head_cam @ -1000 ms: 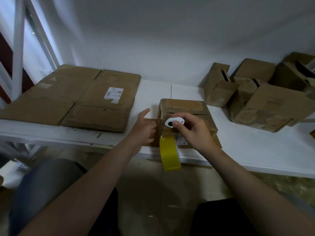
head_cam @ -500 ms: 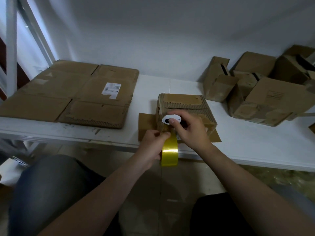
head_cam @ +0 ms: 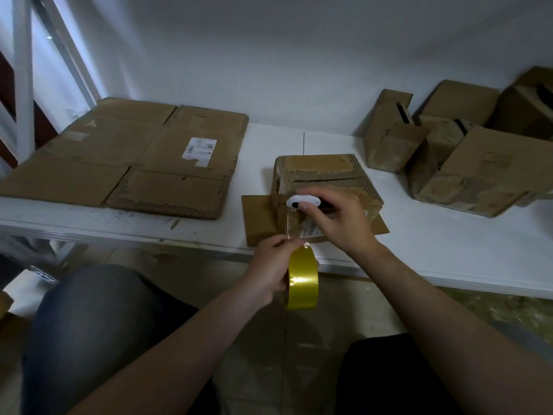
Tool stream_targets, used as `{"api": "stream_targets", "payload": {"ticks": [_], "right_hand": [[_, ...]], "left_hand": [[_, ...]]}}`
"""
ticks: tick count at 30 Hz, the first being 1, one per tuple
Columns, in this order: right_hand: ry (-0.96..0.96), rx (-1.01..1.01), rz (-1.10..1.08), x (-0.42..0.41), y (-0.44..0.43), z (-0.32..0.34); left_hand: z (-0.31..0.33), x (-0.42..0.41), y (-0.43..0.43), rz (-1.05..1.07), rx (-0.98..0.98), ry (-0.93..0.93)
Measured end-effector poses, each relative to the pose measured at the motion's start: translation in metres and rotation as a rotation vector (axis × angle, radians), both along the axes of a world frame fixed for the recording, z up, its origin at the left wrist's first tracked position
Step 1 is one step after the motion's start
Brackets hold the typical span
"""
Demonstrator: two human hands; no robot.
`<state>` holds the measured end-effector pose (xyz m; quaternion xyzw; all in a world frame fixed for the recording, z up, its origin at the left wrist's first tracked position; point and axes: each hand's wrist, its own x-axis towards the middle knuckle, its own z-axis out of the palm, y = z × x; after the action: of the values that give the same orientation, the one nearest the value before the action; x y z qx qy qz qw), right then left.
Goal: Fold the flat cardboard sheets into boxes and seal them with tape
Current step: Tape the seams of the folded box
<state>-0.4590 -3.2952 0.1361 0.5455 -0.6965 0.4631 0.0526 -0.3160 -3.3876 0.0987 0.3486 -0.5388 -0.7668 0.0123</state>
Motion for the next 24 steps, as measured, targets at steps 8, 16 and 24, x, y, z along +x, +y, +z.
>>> {"api": "stream_targets", "payload": {"ticks": [8,16,24], "right_hand": [[0.137,0.022,0.196,-0.019,0.014,0.008],[0.332,0.225,0.265,-0.023,0.014,0.013],[0.597,0.346,0.268,-0.012,0.003,0.021]], "left_hand": [[-0.013,-0.001,0.001,0.069,-0.016,-0.018],[-0.013,-0.002,0.000,0.095,-0.015,0.000],[-0.014,-0.004,-0.002,0.104,-0.019,0.015]]}}
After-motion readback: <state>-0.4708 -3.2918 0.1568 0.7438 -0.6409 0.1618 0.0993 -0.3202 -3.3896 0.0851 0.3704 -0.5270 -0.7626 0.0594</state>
